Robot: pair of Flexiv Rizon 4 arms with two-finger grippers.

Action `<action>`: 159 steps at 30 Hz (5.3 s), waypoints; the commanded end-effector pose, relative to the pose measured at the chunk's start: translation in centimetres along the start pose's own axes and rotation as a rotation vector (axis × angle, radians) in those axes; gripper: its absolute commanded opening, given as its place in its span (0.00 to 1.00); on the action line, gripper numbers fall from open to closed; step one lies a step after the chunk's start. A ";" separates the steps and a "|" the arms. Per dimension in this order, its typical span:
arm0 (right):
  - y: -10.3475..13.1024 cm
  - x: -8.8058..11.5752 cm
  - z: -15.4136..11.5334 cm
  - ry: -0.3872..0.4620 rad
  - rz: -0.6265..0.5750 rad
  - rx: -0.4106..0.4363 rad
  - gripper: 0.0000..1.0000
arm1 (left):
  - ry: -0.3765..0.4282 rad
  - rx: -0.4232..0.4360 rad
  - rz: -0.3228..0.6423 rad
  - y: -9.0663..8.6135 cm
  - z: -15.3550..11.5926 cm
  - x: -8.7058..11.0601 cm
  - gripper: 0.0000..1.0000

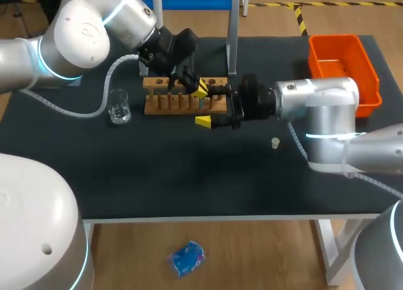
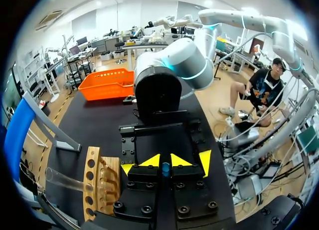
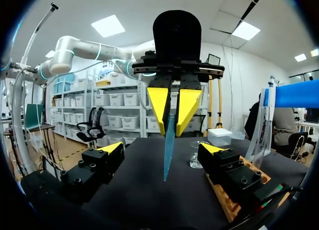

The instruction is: Invert the test tube, pick up the pipette, mount the tip to pipette, aspirate from beaker and dispense into the tube, eject the tip, return the pipette, and cap with the stopper.

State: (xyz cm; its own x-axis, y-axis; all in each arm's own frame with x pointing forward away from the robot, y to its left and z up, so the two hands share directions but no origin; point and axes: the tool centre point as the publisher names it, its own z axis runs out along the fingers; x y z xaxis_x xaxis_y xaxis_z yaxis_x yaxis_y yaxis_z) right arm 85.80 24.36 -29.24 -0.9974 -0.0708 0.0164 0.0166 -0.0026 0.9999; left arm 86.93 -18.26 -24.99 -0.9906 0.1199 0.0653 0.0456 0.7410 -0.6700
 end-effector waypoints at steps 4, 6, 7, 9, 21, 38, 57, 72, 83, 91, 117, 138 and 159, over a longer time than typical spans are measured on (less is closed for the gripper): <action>-0.1 0.0 0.0 -0.009 -0.003 -0.014 1.00 | 0.002 -0.003 -0.001 -0.1 -0.1 -0.1 0.00; -0.1 0.0 0.0 -0.011 -0.004 -0.015 0.81 | 0.002 -0.003 -0.001 -0.1 -0.1 -0.1 0.00; -0.1 0.0 0.0 -0.011 -0.004 -0.016 0.69 | 0.002 -0.003 -0.001 -0.1 -0.1 -0.1 0.00; -0.1 0.0 0.0 -0.011 -0.004 -0.017 0.50 | 0.002 -0.003 -0.001 -0.1 -0.1 -0.1 0.00; 0.0 -0.1 -0.1 -0.010 -0.005 -0.020 0.03 | 0.002 -0.003 -0.001 -0.1 -0.1 -0.1 0.00; 0.6 0.0 -1.0 -0.024 -0.020 -0.020 0.00 | 0.002 -0.003 -0.001 -0.1 -0.1 -0.1 1.00; 1.0 0.0 -4.3 -0.067 -0.032 0.005 0.00 | 0.002 -0.003 -0.001 -0.1 -0.1 -0.1 1.00; 0.9 -0.3 -5.1 -0.087 -0.033 0.004 0.00 | 0.002 -0.003 -0.001 -0.1 -0.1 -0.1 1.00; 1.2 -1.4 -10.7 -0.207 -0.051 0.023 0.00 | 0.002 -0.003 -0.001 -0.1 -0.1 -0.1 1.00; 1.4 -1.3 -11.8 -0.209 -0.044 0.025 0.00 | 0.002 -0.003 -0.001 -0.1 -0.1 -0.1 1.00; 0.6 3.6 -11.0 -0.122 -0.006 0.020 0.00 | 0.002 -0.003 -0.001 -0.1 -0.1 -0.1 1.00; 0.6 3.6 -11.0 -0.122 -0.006 0.020 0.00 | -0.293 0.063 -0.184 7.2 -11.7 -0.4 1.00; 0.6 3.6 -11.0 -0.122 -0.006 0.020 0.00 | -0.374 0.050 -0.223 8.7 -14.6 0.6 1.00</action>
State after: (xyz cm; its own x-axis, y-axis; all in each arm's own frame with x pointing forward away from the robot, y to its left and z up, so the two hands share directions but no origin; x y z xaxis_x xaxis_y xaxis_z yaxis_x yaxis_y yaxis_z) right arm 83.14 13.18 -28.67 -0.9987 0.0495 0.0094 0.0101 0.0152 0.9998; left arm 88.51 -2.12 -19.98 -0.9540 -0.2948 -0.0547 -0.1724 0.6884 -0.7045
